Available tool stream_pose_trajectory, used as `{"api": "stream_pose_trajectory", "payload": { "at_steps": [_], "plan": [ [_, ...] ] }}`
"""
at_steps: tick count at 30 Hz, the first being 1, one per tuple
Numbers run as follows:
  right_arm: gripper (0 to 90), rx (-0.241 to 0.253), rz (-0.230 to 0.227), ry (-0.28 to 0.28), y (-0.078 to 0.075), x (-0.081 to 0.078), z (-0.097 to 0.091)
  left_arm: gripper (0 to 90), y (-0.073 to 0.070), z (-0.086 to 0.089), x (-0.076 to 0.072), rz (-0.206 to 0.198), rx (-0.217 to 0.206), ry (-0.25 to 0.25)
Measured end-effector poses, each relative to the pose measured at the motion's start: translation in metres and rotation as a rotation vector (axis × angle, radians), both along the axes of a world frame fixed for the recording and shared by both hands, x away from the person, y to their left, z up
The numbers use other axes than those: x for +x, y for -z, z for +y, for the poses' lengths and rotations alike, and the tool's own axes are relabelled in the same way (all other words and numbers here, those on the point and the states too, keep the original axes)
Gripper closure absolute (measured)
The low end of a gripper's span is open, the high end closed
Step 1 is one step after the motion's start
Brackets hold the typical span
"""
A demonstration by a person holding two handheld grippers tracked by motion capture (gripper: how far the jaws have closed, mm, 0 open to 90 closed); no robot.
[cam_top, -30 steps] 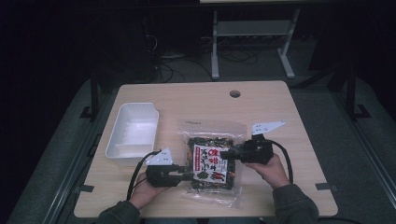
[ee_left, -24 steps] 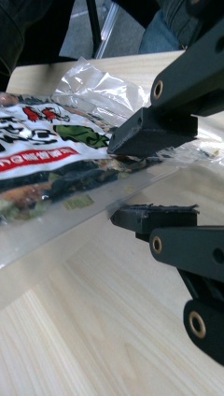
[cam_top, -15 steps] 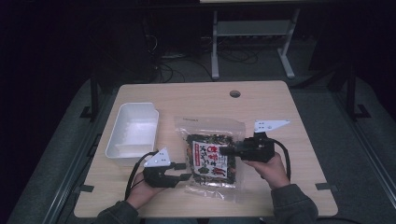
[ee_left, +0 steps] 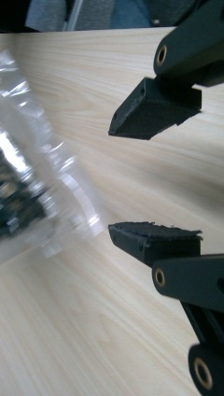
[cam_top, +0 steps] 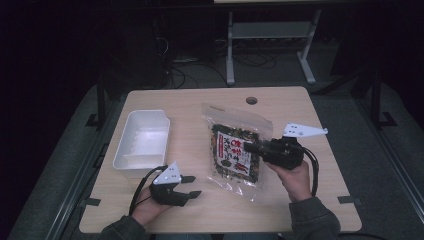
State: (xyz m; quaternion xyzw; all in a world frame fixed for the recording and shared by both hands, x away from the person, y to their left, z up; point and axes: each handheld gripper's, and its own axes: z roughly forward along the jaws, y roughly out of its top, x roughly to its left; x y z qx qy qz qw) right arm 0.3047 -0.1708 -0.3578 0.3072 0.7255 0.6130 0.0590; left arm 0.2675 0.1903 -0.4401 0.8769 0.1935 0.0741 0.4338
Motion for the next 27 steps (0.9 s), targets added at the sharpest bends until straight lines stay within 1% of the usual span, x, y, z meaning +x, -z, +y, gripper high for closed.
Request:
{"api": "stream_pose_trajectory", "payload": {
  "at_steps": [3, 5, 8, 10, 14, 17, 19, 22, 27],
  "plan": [
    [74.5, -0.065, -0.044, 0.073, -0.007, -0.003, 0.008, 41.6, 0.000, 0.004, -0.001, 0.010, 0.014, -0.003],
    [74.5, -0.092, -0.069, 0.113, -0.011, -0.003, 0.015, 39.1, 0.000, 0.006, -0.002, 0.017, 0.020, 0.001],
    [74.5, -0.106, -0.092, 0.144, -0.015, -0.001, 0.024, 35.8, 0.000, 0.009, -0.005, 0.005, 0.041, 0.006],
    [74.6, -0.098, -0.107, 0.164, -0.018, 0.001, 0.031, 33.9, 0.000, 0.010, -0.007, 0.001, 0.053, 0.010],
    [74.7, -0.062, -0.120, 0.200, -0.023, 0.007, 0.043, 30.8, 0.001, 0.014, -0.010, -0.002, 0.072, 0.010],
    [74.7, -0.041, -0.130, 0.220, -0.028, 0.012, 0.052, 29.9, 0.000, 0.017, -0.011, -0.006, 0.073, 0.008],
    [74.7, -0.028, -0.137, 0.226, -0.032, 0.017, 0.060, 29.3, -0.001, 0.018, -0.012, -0.007, 0.072, 0.005],
    [74.7, -0.026, -0.155, 0.240, -0.039, 0.022, 0.072, 28.9, -0.002, 0.021, -0.013, -0.011, 0.073, 0.005],
    [74.7, -0.010, -0.176, 0.242, -0.045, 0.029, 0.092, 27.8, -0.003, 0.026, -0.015, -0.011, 0.077, 0.005]
  ]
}}
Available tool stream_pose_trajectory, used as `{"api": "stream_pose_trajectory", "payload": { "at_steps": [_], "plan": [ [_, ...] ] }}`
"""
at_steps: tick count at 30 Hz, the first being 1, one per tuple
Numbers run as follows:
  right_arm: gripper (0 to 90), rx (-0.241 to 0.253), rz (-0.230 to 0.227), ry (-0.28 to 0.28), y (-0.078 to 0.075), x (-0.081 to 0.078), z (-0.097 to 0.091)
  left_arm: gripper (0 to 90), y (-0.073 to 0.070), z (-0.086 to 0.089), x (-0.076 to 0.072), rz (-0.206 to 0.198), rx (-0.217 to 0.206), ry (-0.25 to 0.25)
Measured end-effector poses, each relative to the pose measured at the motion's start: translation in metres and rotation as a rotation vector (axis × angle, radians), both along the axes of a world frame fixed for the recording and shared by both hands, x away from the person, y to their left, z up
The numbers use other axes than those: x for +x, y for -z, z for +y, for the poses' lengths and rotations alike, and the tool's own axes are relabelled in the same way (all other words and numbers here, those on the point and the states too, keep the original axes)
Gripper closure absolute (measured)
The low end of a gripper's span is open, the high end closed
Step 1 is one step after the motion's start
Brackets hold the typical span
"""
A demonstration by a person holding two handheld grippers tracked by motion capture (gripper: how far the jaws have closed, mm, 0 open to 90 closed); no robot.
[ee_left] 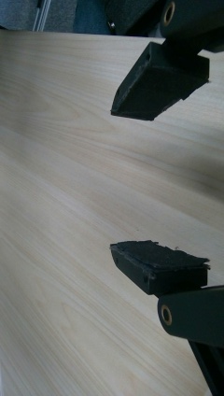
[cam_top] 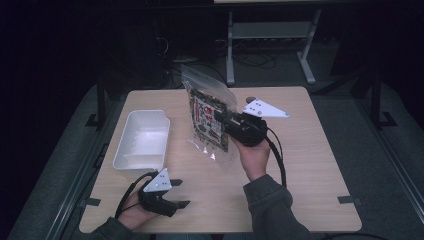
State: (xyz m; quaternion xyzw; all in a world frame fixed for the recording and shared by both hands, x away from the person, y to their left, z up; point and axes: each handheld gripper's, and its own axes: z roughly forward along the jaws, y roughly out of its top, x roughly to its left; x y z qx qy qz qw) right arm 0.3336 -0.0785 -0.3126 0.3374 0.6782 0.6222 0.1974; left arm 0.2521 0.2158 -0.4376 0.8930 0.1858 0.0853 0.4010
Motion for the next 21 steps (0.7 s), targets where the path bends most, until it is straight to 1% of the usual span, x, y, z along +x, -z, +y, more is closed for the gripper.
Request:
{"api": "stream_pose_trajectory", "payload": {
  "at_steps": [6, 11, 14, 16, 21],
  "plan": [
    [74.7, 0.010, -0.021, 0.002, -0.005, 0.007, 0.021, 26.9, 0.002, 0.011, -0.005, -0.009, 0.023, -0.004],
    [74.7, 0.030, -0.019, 0.006, -0.008, 0.014, 0.037, 26.9, 0.002, 0.017, -0.006, -0.003, 0.015, -0.010],
    [74.7, 0.043, -0.018, 0.005, -0.009, 0.017, 0.048, 26.9, 0.002, 0.018, -0.008, -0.007, 0.016, -0.007],
    [74.7, 0.047, -0.025, 0.007, -0.011, 0.019, 0.055, 26.8, 0.002, 0.019, -0.008, -0.010, 0.023, -0.007],
    [74.7, 0.061, -0.030, 0.012, -0.014, 0.027, 0.076, 25.4, 0.002, 0.022, -0.010, -0.006, 0.024, -0.005]
  ]
}}
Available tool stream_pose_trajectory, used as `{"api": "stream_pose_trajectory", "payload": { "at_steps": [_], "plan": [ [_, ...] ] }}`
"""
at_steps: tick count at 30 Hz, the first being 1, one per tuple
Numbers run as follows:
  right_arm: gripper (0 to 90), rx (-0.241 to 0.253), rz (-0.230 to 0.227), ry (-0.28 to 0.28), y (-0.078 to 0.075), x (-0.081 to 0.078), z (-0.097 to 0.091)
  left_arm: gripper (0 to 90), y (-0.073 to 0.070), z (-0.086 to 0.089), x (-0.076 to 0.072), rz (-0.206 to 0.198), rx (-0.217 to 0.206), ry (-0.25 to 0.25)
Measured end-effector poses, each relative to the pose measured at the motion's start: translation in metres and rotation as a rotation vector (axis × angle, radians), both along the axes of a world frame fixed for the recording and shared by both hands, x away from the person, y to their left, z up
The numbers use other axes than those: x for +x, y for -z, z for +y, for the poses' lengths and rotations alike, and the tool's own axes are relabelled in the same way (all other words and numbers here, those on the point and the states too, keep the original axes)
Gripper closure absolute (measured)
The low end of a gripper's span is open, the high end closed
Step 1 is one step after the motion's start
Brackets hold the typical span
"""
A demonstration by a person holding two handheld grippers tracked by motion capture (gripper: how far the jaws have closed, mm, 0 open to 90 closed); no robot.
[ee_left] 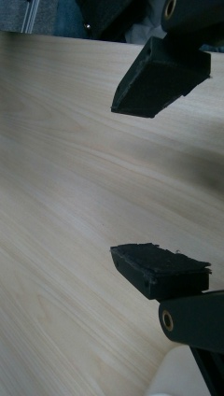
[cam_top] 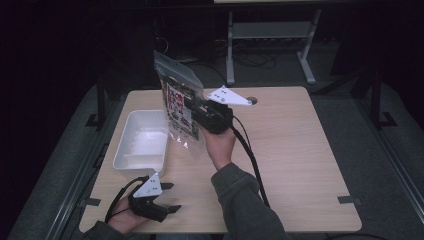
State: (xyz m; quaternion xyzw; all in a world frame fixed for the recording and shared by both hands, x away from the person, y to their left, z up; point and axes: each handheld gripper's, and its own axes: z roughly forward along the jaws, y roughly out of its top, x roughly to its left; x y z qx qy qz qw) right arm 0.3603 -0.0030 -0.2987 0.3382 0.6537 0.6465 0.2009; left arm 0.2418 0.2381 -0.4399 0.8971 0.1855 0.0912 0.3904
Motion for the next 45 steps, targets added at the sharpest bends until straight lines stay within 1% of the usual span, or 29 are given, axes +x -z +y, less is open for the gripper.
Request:
{"api": "stream_pose_trajectory", "payload": {
  "at_steps": [7, 15, 20, 22, 24, 29, 33, 36, 38, 40, 45],
  "plan": [
    [74.7, -0.008, -0.001, 0.005, -0.001, 0.011, 0.031, 25.0, 0.000, 0.006, -0.002, -0.003, 0.007, 0.001],
    [74.8, -0.010, -0.011, 0.004, -0.002, 0.025, 0.064, 23.9, 0.001, 0.016, -0.001, 0.004, 0.011, -0.012],
    [74.7, -0.012, -0.010, 0.007, 0.000, 0.034, 0.083, 23.5, 0.002, 0.022, 0.000, 0.018, 0.005, -0.020],
    [74.7, -0.011, 0.003, 0.003, 0.003, 0.040, 0.091, 23.4, 0.002, 0.022, 0.000, 0.018, 0.003, -0.020],
    [74.7, -0.014, 0.015, -0.005, 0.006, 0.045, 0.098, 23.4, 0.002, 0.021, -0.001, 0.013, 0.009, -0.017],
    [74.7, -0.039, 0.013, 0.006, 0.014, 0.052, 0.114, 23.4, 0.005, 0.020, 0.000, 0.016, 0.019, -0.008],
    [74.8, -0.069, 0.010, 0.036, 0.025, 0.056, 0.124, 23.4, 0.005, 0.020, 0.000, 0.014, 0.026, -0.007],
    [74.8, -0.062, 0.023, 0.052, 0.035, 0.059, 0.128, 23.3, 0.004, 0.019, -0.001, 0.004, 0.040, -0.002],
    [74.8, -0.055, 0.023, 0.063, 0.040, 0.059, 0.130, 23.3, 0.003, 0.020, -0.002, 0.002, 0.037, -0.005],
    [74.8, -0.044, 0.020, 0.063, 0.043, 0.058, 0.132, 23.2, 0.003, 0.021, -0.001, 0.009, 0.028, -0.010],
    [74.8, -0.031, 0.018, 0.065, 0.049, 0.057, 0.139, 23.1, 0.003, 0.021, -0.001, 0.003, 0.039, -0.003]
  ]
}}
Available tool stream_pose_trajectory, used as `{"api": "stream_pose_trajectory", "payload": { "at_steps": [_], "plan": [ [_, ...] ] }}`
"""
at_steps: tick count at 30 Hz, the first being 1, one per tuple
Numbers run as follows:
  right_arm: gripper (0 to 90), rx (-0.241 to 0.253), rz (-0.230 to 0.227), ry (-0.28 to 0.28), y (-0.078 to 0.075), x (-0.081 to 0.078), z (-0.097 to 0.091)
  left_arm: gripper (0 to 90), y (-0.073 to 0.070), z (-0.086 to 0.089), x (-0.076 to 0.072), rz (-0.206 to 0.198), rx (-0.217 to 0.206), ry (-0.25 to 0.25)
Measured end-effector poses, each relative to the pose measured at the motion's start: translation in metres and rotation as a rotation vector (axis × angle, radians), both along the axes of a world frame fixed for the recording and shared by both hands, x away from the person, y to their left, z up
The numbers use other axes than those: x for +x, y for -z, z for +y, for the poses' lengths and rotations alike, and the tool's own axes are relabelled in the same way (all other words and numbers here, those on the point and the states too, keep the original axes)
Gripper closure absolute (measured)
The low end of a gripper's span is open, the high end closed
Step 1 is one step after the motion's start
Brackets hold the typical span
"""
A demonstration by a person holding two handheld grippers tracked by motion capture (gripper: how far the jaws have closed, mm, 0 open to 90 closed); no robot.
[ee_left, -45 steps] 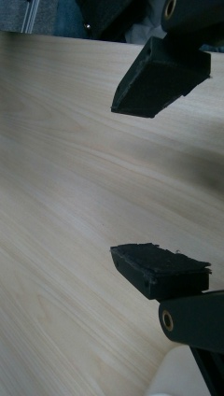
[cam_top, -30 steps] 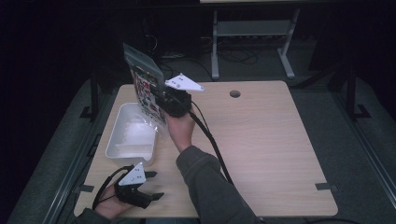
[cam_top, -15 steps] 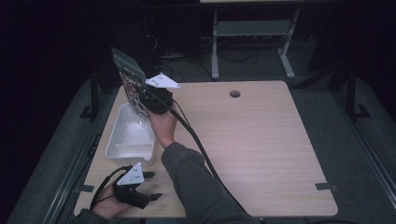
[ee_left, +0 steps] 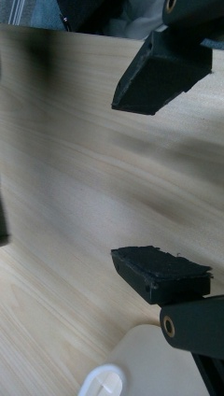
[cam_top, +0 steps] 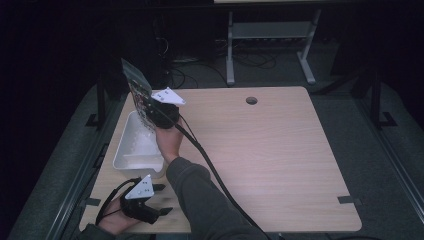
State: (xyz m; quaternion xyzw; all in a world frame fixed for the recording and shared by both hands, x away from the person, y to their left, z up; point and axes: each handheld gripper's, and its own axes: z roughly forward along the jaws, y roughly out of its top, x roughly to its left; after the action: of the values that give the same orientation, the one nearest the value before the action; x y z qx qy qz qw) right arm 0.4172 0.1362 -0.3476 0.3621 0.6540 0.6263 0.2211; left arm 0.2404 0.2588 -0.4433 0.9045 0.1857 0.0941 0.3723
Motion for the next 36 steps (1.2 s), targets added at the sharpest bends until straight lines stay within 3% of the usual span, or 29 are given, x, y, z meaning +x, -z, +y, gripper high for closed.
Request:
{"api": "stream_pose_trajectory", "payload": {
  "at_steps": [13, 18, 24, 30, 36],
  "plan": [
    [74.4, 0.025, 0.038, -0.007, 0.033, 0.001, 0.004, 23.2, 0.001, -0.001, 0.000, -0.002, 0.007, 0.005],
    [68.4, -0.060, 0.016, -0.054, 0.031, -0.005, 0.003, 23.1, 0.001, -0.001, 0.000, -0.005, 0.007, 0.008],
    [63.0, -0.145, 0.049, -0.113, 0.023, -0.004, -0.007, 23.2, 0.002, -0.002, 0.000, -0.003, 0.010, 0.010],
    [66.6, -0.242, 0.051, -0.128, 0.024, -0.006, -0.010, 23.2, 0.002, -0.002, 0.000, -0.003, 0.007, 0.007],
    [69.0, -0.291, 0.053, -0.109, 0.025, -0.008, -0.011, 23.2, 0.002, -0.002, 0.000, -0.002, 0.005, 0.007]
  ]
}}
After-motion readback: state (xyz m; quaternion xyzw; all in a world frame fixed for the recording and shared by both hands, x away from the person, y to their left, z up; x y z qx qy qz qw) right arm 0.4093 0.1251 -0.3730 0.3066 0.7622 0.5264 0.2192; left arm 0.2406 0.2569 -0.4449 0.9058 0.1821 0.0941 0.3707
